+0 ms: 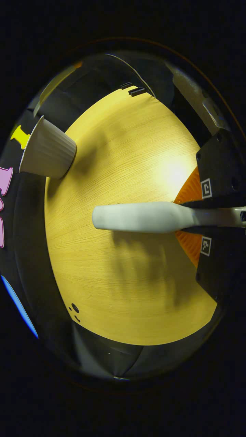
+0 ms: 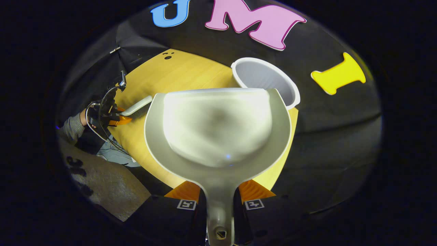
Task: Pick up the small broom and dustpan from the desktop, sweep the trash into the dustpan with the broom, and then empty the trash into the garbage bin.
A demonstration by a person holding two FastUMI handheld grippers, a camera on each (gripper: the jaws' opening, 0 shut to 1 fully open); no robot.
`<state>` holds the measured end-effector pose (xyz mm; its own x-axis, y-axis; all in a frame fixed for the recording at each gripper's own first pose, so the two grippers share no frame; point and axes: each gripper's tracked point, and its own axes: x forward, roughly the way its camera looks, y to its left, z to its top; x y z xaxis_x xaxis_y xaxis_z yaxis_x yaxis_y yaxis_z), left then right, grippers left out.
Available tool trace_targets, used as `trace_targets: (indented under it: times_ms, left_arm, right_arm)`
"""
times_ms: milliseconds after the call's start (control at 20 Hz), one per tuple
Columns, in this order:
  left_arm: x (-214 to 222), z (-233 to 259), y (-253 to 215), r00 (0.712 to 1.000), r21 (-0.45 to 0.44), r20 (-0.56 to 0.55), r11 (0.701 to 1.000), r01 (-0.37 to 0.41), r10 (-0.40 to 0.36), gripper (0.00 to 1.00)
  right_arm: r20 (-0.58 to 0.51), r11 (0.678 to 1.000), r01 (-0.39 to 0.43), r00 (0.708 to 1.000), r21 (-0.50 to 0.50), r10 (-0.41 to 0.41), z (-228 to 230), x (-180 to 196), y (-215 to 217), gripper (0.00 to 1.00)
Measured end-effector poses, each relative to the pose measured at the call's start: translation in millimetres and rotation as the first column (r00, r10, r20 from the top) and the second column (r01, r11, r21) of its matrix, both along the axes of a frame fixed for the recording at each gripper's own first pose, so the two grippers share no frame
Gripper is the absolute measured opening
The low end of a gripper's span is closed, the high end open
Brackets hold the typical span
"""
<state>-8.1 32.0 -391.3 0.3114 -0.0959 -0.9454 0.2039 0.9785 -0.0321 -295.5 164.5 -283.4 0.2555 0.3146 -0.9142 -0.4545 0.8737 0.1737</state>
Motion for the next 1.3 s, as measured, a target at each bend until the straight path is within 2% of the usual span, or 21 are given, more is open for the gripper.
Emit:
trace_targets:
  times_ms: [150,200,250,300,500,550,600,800,950,1000,1150,1200,1300]
  left_arm:
    - [2.8,-5.4,5.7,1.0,0.025,0.003,1.0,-0.001,0.001,0.26]
    - [3.2,-6.0,6.0,1.0,0.029,0.004,1.0,-0.005,0.005,0.26]
    - [4.3,-7.1,7.3,1.0,0.032,0.005,0.999,-0.01,0.01,0.26]
    - [4.6,-8.5,7.9,1.0,0.033,0.004,0.999,-0.015,0.015,0.26]
    - [6.8,-15.0,10.3,1.0,0.063,0.005,0.998,-0.015,0.015,0.26]
    - [7.1,-16.7,11.0,1.0,0.068,0.006,0.998,-0.017,0.017,0.26]
    - [8.2,-17.9,10.7,1.0,0.073,0.006,0.997,-0.019,0.019,0.26]
    - [8.1,-22.1,8.6,1.0,0.085,0.006,0.996,-0.025,0.025,0.26]
    - [9.9,-27.0,6.1,0.999,0.1,0.0,0.994,-0.032,0.032,0.26]
    - [11.1,-27.6,5.6,0.999,0.103,-0.002,0.994,-0.034,0.035,0.26]
    - [11.8,-31.8,5.2,0.999,0.117,-0.004,0.992,-0.044,0.045,0.27]
    - [12.9,-31.6,4.4,0.999,0.121,-0.001,0.992,-0.045,0.046,0.26]
    - [14.8,-33.1,2.9,0.999,0.127,-0.003,0.991,-0.041,0.042,0.27]
  right_arm:
    - [-0.053,0.998,0.028,0.998,0.051,-0.025,-28.5,-33.4,30.7,0.36]
    - [-0.064,0.997,0.04,0.997,0.064,-0.036,-37.6,-40.8,38.0,0.32]
    - [-0.082,0.996,0.049,0.996,0.078,-0.042,-49.6,-51.0,45.4,0.41]
    - [-0.095,0.994,0.067,0.994,0.087,-0.058,-61.7,-58.4,53.5,0.36]
    - [-0.126,0.993,0.091,0.989,0.075,-0.081,-109.7,-79.6,80.3,0.36]
    - [-0.131,0.994,0.087,0.988,0.065,-0.078,-121.6,-83.3,84.6,0.31]
    - [-0.135,0.994,0.09,0.988,0.061,-0.081,-131.1,-85.3,89.4,0.36]
    - [-0.14,0.991,0.112,0.985,0.079,-0.1,-154.6,-89.0,107.0,0.36]
    - [-0.143,0.993,0.113,0.984,0.046,-0.106,-175.4,-84.9,110.7,0.36]
    - [-0.149,0.992,0.12,0.982,0.039,-0.113,-181.1,-82.6,113.0,0.31]
    - [-0.173,0.989,0.143,0.976,0.046,-0.134,-193.1,-80.6,114.7,0.41]
    - [-0.163,0.987,0.148,0.977,0.053,-0.138,-194.2,-77.8,116.4,0.31]
    - [-0.163,0.988,0.142,0.978,0.056,-0.131,-196.4,-79.7,115.8,0.31]
